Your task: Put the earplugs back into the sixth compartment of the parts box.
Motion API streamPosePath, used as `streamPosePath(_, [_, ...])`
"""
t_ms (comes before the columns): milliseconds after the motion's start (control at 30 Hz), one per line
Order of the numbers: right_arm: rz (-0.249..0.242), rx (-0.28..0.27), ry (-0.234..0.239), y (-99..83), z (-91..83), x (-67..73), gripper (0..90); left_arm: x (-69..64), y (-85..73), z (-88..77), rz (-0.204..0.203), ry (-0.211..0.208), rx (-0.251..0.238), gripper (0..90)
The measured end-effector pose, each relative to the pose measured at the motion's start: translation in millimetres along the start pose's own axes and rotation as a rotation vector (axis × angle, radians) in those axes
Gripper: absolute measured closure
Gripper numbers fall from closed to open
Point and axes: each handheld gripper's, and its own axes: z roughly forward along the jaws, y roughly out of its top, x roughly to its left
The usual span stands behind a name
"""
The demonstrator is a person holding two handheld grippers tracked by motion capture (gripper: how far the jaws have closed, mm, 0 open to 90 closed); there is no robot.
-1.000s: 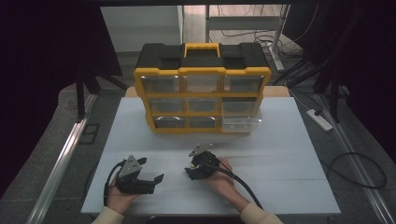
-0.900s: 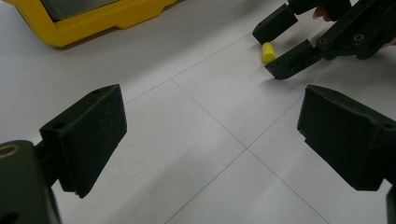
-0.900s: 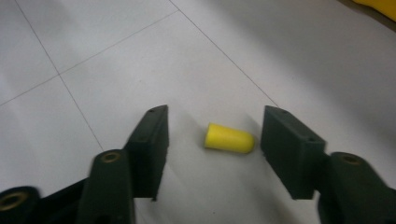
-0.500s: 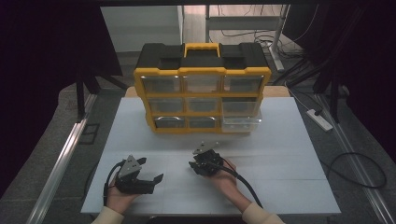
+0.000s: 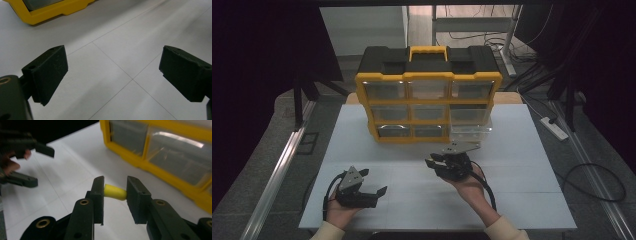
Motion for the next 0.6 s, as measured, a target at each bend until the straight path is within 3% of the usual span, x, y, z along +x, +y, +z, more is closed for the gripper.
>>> streamPosePath(300, [-0.002, -0.115, 0.006, 18.3, -33.2, -6.1, 67.6, -0.2, 0.0, 0.3, 0.0, -0.001, -0.001, 8.3])
streamPosePath(600, [-0.009, -0.176, -0.016, 29.1, -54.7, -12.5, 67.6, 0.0, 0.0, 0.2, 0.001, -0.001, 0.0, 8.3])
